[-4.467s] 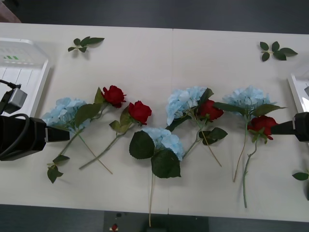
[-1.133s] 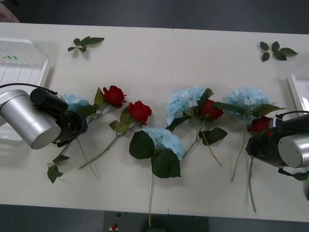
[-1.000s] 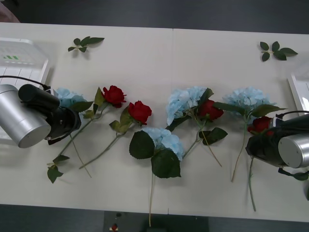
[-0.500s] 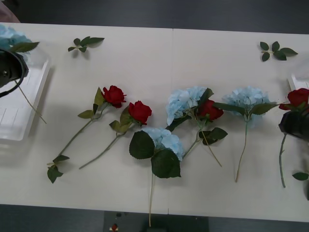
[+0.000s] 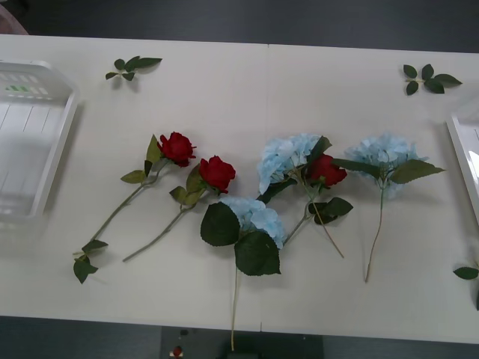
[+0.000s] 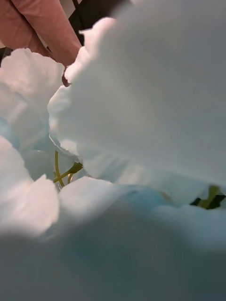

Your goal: Put the red flowers into the right box and the blue flowers into the left box

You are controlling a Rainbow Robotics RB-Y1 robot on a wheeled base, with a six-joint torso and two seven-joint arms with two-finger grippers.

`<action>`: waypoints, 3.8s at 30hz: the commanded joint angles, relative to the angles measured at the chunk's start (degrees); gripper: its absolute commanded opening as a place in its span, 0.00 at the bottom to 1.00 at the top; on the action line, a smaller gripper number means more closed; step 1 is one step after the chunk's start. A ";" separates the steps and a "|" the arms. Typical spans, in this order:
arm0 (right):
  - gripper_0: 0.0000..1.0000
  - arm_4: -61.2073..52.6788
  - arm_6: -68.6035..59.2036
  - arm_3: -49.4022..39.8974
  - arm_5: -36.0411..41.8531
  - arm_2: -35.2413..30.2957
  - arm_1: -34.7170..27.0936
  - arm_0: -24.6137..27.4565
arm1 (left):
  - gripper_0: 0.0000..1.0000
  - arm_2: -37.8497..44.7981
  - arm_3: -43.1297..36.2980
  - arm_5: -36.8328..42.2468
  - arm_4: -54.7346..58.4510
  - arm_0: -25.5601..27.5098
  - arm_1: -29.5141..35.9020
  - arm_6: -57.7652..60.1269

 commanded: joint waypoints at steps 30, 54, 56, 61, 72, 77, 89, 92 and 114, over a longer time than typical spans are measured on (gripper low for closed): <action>0.79 2.27 27.19 40.79 -23.92 3.89 -7.56 -16.60 | 0.91 -2.31 2.19 -9.22 7.01 -1.78 1.88 -12.65; 0.88 -14.96 27.54 15.13 8.34 -7.09 -0.53 -8.34 | 1.00 1.56 -29.28 20.40 21.51 -1.86 -3.22 -13.53; 0.88 -14.61 27.01 10.64 10.44 -9.03 1.58 -5.97 | 1.00 -0.20 -30.15 20.40 19.84 -1.95 -4.10 -13.79; 0.88 -15.57 20.95 0.71 13.87 -8.68 3.60 -0.52 | 1.00 -6.00 -31.74 20.40 16.41 -3.18 -5.77 -14.49; 0.88 -17.95 16.03 -4.65 14.49 -4.02 9.22 1.15 | 1.00 -12.07 -32.09 20.40 11.23 -4.33 -11.40 -15.99; 0.88 -16.98 16.03 -5.09 10.80 -0.06 11.68 1.15 | 1.00 -15.14 -30.59 20.40 9.12 -5.56 -13.24 -16.25; 0.88 -7.93 15.67 -5.00 2.36 9.87 16.87 1.33 | 1.00 -22.17 -21.45 19.70 0.68 -8.98 -18.95 -16.86; 0.88 -7.05 14.88 -5.00 -0.19 13.03 16.87 1.68 | 1.00 -23.67 -19.78 17.94 -0.11 -9.34 -19.22 -16.95; 0.88 -3.09 14.36 0.89 -9.59 22.00 16.87 2.65 | 1.00 -28.94 -11.96 15.48 -0.20 -12.15 -23.88 -16.51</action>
